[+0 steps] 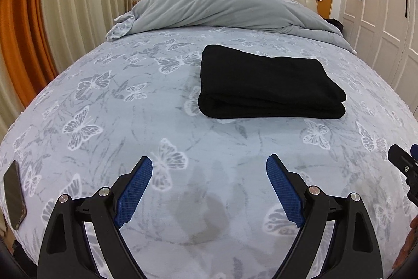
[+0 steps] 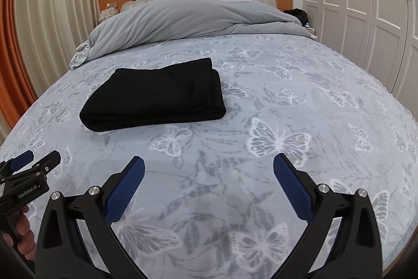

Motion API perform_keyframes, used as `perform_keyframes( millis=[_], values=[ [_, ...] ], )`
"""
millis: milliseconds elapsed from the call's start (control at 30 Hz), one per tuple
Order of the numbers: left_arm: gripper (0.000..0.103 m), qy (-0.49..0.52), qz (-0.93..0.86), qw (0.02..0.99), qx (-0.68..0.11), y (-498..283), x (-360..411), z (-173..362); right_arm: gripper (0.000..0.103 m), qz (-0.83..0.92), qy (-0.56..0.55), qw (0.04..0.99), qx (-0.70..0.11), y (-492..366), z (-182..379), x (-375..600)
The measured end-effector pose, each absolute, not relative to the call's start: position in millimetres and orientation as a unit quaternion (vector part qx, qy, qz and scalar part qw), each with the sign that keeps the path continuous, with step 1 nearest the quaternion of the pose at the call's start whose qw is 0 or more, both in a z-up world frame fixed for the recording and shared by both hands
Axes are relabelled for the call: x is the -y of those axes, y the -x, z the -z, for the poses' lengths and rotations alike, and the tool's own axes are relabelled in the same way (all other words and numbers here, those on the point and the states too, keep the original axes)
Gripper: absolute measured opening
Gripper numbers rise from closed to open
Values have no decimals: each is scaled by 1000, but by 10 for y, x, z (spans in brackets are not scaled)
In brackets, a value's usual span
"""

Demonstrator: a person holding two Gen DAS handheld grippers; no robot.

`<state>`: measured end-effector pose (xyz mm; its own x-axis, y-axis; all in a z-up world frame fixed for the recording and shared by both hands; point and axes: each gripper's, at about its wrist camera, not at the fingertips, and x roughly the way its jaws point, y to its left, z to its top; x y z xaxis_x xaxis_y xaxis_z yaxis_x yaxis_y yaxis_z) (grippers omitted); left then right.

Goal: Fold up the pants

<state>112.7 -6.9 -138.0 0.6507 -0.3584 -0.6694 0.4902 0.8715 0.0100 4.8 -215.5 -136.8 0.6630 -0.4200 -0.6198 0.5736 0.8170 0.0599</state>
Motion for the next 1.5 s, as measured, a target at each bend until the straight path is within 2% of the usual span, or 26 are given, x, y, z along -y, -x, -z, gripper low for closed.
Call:
perform_keyframes(
  millis=[1500],
  values=[
    [86,-110,252,898,-343,-1018,181,1412,97,264,-135,898,-325,-173,1498,2049]
  ],
)
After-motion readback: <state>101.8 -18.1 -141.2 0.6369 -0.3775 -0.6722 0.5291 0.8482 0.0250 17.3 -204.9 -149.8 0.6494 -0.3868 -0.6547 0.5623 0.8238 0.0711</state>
